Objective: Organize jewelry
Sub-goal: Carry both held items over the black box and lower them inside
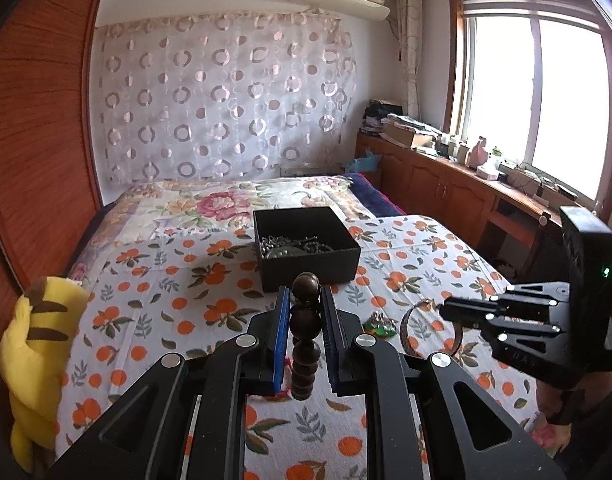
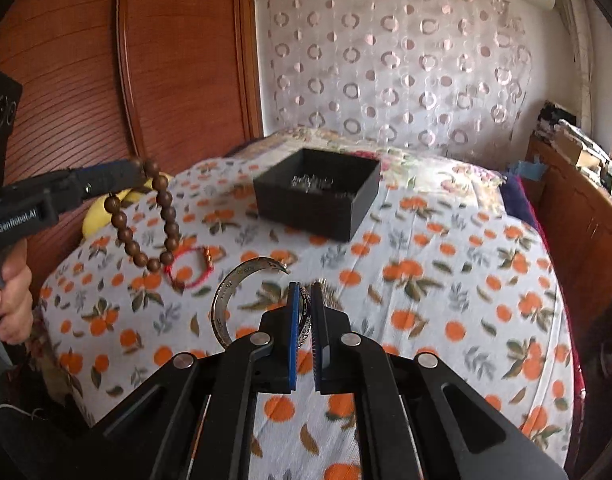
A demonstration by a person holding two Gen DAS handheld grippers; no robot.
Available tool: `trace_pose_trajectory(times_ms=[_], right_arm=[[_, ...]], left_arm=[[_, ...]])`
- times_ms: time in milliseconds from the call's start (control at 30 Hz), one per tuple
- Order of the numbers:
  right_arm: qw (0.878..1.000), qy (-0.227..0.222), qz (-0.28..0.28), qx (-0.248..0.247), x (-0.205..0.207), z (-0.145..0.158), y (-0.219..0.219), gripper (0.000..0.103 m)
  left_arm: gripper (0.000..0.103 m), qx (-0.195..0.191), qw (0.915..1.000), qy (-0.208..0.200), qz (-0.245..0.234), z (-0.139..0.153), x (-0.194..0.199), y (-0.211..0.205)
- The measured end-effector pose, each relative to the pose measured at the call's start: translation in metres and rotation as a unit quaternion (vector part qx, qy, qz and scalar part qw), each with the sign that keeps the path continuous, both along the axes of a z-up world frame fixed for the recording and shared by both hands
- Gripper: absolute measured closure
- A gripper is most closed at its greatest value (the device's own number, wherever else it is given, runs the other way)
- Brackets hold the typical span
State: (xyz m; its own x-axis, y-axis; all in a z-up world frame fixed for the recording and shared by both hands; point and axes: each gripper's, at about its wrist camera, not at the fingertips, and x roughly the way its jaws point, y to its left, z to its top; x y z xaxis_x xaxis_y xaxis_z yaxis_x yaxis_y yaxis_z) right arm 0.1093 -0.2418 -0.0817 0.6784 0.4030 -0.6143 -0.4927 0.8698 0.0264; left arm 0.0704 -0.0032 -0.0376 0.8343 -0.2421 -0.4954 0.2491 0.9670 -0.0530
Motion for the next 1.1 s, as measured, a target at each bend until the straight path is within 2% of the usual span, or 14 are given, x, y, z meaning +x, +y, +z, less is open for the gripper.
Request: trace_pose_trajectory(times_ms=[267,733,1100], right_arm=[[1.000,-0.014,-0.011,0.014,0.031,0.014,0.006,0.096],[0.999,-0.008,-0.010,0.045,0.114,0.018,0.021,0.096],[0.999,0.000,-0.013,0.040,0.166,0.009,0.034,0.095]], left_arm=[[0.089,-0.001,0.9999,-0.014,0.001,0.019,0.028,-0.001],[0.089,-0.002,0.9997,-0.023,0.006,0.033,0.100,-0.003],[0.089,-0.012,0.9999,-0.006,-0.006,0.023,0.157,-0.008]])
